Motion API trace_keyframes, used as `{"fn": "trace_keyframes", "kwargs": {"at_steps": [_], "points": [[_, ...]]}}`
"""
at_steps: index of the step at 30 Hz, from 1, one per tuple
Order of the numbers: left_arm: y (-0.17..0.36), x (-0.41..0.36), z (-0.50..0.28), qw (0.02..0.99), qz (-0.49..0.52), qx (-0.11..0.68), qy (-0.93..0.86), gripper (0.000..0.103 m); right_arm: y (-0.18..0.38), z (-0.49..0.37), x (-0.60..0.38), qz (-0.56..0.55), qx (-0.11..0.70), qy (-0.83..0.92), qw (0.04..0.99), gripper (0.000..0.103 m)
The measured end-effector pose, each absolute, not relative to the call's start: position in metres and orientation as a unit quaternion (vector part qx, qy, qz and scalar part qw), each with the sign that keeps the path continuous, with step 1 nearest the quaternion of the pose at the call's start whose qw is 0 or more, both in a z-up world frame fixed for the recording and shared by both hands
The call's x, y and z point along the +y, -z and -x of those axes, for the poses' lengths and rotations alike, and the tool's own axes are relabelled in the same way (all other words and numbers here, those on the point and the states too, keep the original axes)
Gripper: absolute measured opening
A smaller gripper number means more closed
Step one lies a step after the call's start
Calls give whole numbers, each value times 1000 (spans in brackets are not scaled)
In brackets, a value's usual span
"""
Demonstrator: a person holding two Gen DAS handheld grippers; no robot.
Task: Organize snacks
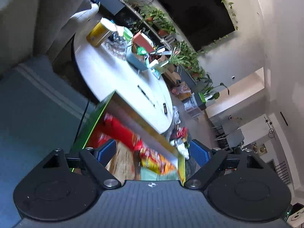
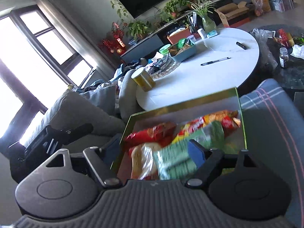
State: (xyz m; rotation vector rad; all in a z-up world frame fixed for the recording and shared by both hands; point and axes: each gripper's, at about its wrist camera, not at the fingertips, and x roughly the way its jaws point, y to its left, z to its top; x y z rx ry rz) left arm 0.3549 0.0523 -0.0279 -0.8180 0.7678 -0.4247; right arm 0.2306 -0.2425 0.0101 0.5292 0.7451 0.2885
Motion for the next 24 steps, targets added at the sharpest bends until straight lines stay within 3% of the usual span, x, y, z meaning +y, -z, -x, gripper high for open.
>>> {"fn": "trace_keyframes", "kwargs": {"at_steps": [12,18,24], "points": [[43,69,-245,838,313,393,214,83,11,-132,-217,-195,387,-154,888,94],[48,84,-185,862,243,399,196,84,28,-98,-188,-39,407,-235,882,94],[65,77,-138,881,151,408,186,84,56,-96,-175,24,449,-282,848,94]]}}
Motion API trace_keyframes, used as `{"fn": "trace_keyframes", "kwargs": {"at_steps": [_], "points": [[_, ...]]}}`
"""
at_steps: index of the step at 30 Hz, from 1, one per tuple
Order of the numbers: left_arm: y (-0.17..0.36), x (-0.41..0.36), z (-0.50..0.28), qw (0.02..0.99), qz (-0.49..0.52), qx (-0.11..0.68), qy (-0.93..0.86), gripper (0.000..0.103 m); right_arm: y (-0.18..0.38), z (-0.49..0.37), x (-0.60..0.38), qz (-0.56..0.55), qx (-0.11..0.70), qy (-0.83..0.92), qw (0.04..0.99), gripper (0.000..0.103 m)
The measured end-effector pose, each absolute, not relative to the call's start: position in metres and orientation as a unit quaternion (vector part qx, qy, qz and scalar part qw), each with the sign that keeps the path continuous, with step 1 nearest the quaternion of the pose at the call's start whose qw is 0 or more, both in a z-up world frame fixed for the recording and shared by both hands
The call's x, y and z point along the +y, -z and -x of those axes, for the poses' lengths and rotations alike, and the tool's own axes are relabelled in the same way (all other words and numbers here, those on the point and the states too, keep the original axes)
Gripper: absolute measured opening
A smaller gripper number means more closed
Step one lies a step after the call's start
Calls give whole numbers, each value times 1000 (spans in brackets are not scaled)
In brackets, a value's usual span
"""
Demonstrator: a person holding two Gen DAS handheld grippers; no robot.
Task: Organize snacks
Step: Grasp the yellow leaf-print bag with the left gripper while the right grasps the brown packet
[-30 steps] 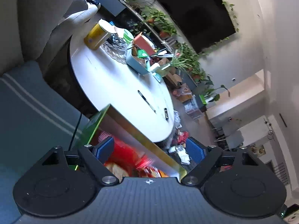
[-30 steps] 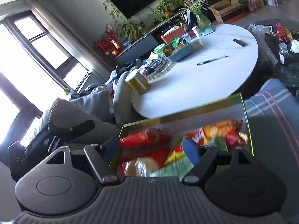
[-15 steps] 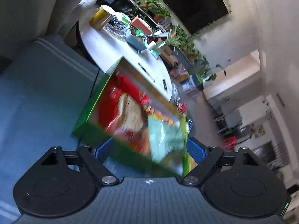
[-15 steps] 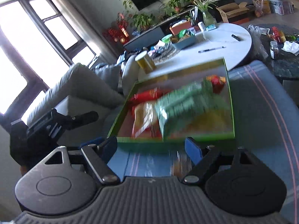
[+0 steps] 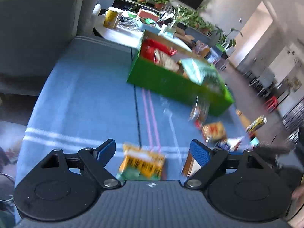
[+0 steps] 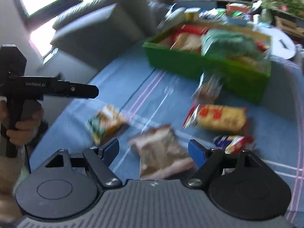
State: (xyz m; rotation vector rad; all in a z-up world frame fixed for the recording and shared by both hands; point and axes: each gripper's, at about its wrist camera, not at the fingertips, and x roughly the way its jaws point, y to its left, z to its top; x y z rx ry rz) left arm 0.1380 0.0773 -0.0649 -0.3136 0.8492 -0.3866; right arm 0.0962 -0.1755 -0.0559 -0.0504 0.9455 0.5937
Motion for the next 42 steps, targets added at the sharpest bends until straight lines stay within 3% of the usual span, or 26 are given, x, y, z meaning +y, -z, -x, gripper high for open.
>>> {"fn": "trace_keyframes", "kwargs": {"at_steps": [10,18,27,36,39,40,42], "points": [[80,63,-105,891,100,401,189,84,91,-84,-143,191,405,-257,856,96],[88,54,-102,888,80,407,200,84,96,-71,-148,129,380,-243,883,85],[90,37,-118,898,42,399,182,84,79,-36,-158,62,333,-204,918,85],[108,16,-120,911,-40,378,160,85,78,-33,-174,32,338,-185,922,85],[114,9,-116,921,-75,351,154,91,80,-37,-177,19,342,-185,921,85],[114,9,-118,919,-67,356,155,88,81,-37,-177,18,342,-184,922,85],[111,10,-118,922,-62,350,154,56,81,-36,-176,15,337,-183,923,85]]}}
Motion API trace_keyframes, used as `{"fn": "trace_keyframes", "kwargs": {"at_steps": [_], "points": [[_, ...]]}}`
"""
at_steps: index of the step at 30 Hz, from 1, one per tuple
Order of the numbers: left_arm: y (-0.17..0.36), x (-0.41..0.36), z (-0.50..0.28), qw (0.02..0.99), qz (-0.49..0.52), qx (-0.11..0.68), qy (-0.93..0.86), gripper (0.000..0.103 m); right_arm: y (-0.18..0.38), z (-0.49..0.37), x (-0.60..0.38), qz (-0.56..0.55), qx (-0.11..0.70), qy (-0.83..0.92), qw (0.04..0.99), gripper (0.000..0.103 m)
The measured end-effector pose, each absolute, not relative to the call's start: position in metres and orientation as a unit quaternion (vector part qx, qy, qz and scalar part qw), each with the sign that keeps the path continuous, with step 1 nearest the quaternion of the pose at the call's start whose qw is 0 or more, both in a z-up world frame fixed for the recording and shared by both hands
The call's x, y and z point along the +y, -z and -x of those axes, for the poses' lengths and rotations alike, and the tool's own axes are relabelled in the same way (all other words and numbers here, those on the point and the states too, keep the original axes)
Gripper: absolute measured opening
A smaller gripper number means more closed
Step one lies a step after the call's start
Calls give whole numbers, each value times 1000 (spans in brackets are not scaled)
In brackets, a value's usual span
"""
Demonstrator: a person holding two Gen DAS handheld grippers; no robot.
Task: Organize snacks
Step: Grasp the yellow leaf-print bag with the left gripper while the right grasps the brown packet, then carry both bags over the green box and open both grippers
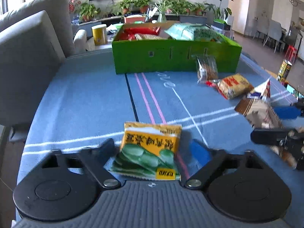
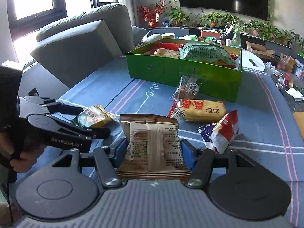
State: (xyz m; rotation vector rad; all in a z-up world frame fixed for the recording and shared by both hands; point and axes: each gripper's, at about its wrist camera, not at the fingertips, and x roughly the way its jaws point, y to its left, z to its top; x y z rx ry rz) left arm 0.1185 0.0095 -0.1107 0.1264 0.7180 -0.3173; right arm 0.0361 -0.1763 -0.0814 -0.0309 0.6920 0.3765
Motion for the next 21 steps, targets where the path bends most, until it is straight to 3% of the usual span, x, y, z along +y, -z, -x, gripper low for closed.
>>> {"fn": "trace_keyframes", "kwargs": {"at_steps": [1,4,21], "points": [[109,8,-118,922,-71,345,159,49,81,-36,-176,14,334,-183,924,85],[107,8,-115,923,-71,339,165,45,78,-34,-176,13,329,-184,926,85],[50,14,-138,949,-1,269,164,45,40,-63,-175,17,275,-180,944,85]]}}
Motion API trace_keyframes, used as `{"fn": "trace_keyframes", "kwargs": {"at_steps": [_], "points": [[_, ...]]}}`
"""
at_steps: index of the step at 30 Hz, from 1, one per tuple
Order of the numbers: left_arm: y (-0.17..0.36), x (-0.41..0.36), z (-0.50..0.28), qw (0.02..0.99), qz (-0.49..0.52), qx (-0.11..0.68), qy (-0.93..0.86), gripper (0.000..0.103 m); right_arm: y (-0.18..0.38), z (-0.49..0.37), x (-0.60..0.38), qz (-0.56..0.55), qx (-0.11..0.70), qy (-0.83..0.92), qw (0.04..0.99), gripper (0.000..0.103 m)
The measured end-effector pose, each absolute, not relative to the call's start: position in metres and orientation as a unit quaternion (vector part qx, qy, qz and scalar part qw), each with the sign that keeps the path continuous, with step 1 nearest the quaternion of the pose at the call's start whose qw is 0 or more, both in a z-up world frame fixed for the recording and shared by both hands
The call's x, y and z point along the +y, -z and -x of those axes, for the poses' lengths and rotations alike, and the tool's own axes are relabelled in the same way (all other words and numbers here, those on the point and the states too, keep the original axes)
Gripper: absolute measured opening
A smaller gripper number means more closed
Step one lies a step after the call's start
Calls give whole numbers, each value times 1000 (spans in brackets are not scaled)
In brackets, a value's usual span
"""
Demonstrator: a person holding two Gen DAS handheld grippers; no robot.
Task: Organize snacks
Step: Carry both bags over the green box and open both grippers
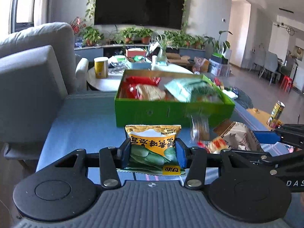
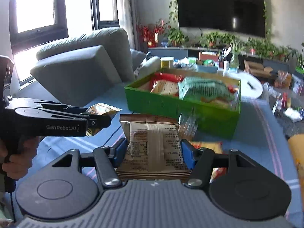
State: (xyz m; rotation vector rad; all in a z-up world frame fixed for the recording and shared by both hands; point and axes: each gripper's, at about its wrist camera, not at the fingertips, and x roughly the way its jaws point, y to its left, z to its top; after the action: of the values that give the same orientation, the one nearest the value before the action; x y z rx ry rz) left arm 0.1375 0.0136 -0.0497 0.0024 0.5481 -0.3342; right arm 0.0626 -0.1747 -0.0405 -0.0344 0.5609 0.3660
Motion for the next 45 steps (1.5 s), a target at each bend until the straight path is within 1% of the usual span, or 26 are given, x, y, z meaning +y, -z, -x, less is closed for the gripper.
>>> {"fn": "trace_keyframes", "kwargs": {"at_steps": [8,12,16,23,30,38,45], "points": [[35,2,-160,952,7,256,167,45,23,-88,-185,11,258,-172,951,85],[28,0,-177,946,32,269,180,45,15,-102,-190,11,245,-165,955,85],[24,-4,-195,947,30,267,178,45,10,-118,-195,9,246,-161,956,85],[17,-6,-241,943,45,280,173,45,3,-157,-202,-4,257,-156,954,85],[16,-17,-292,934,73,301,178,45,-12,-206,-213,-2,249,-150,957,85],[17,-49,-345,927,63,312,201,45,2,-263,-237,-40,287,-143,946,85],[29,-72,-372,916,68,324,228,45,10,-279,-240,-53,298,-135,944,86]]}}
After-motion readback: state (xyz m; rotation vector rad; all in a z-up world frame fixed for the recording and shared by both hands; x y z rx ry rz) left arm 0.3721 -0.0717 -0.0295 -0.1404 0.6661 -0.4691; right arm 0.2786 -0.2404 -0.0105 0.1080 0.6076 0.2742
